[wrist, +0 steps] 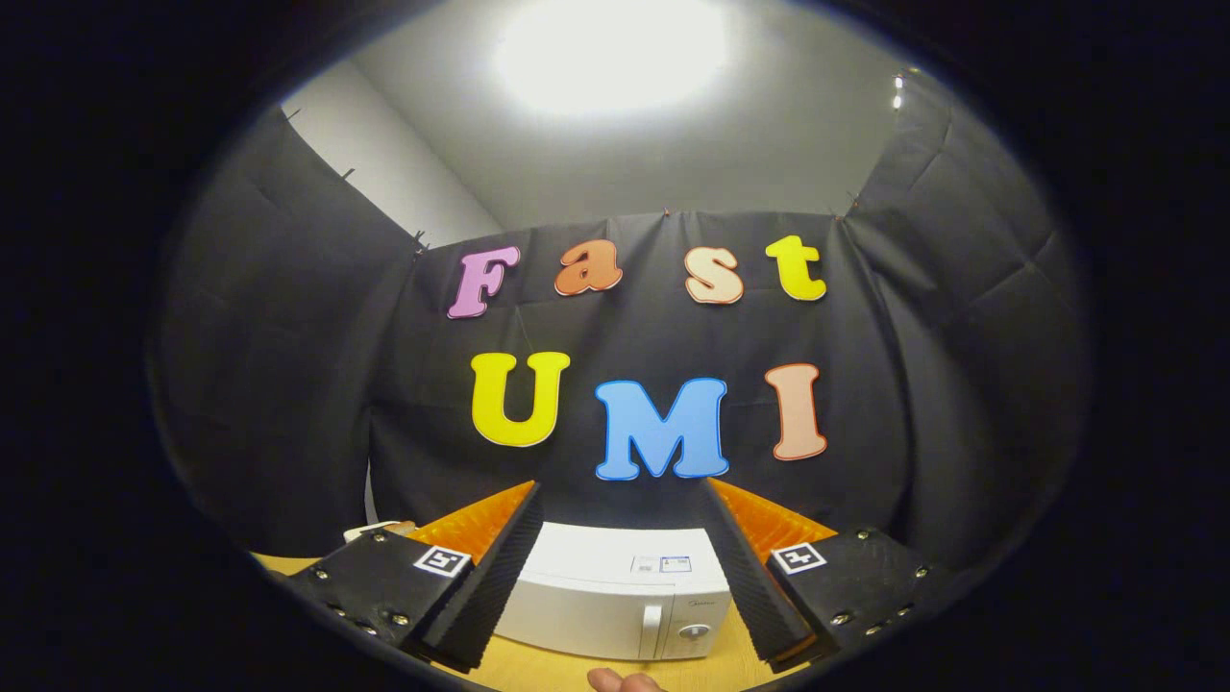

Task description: Open the microwave, put the food inside, and close the microwave door.

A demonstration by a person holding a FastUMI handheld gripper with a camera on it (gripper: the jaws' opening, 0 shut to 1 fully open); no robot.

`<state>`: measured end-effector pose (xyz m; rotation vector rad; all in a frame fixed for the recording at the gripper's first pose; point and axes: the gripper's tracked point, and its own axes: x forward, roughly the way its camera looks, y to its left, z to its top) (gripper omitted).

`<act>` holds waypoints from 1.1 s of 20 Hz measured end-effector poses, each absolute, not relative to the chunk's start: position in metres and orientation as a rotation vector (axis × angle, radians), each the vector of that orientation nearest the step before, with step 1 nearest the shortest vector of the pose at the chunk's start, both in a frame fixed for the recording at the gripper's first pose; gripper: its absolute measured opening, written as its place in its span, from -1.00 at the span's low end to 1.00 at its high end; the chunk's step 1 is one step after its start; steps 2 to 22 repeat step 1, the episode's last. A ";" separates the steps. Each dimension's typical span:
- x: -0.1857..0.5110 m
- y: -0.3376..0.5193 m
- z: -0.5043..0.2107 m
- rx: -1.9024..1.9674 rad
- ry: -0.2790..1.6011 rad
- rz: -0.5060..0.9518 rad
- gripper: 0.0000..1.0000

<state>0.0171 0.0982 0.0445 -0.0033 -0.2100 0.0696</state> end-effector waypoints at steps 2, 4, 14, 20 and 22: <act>0.026 0.099 0.042 -0.017 -0.177 0.090 0.95; 0.026 0.099 0.042 -0.017 -0.177 0.090 0.95; 0.026 0.099 0.042 -0.017 -0.177 0.090 0.95; 0.026 0.099 0.042 -0.017 -0.177 0.090 0.95; 0.026 0.099 0.042 -0.017 -0.177 0.090 0.95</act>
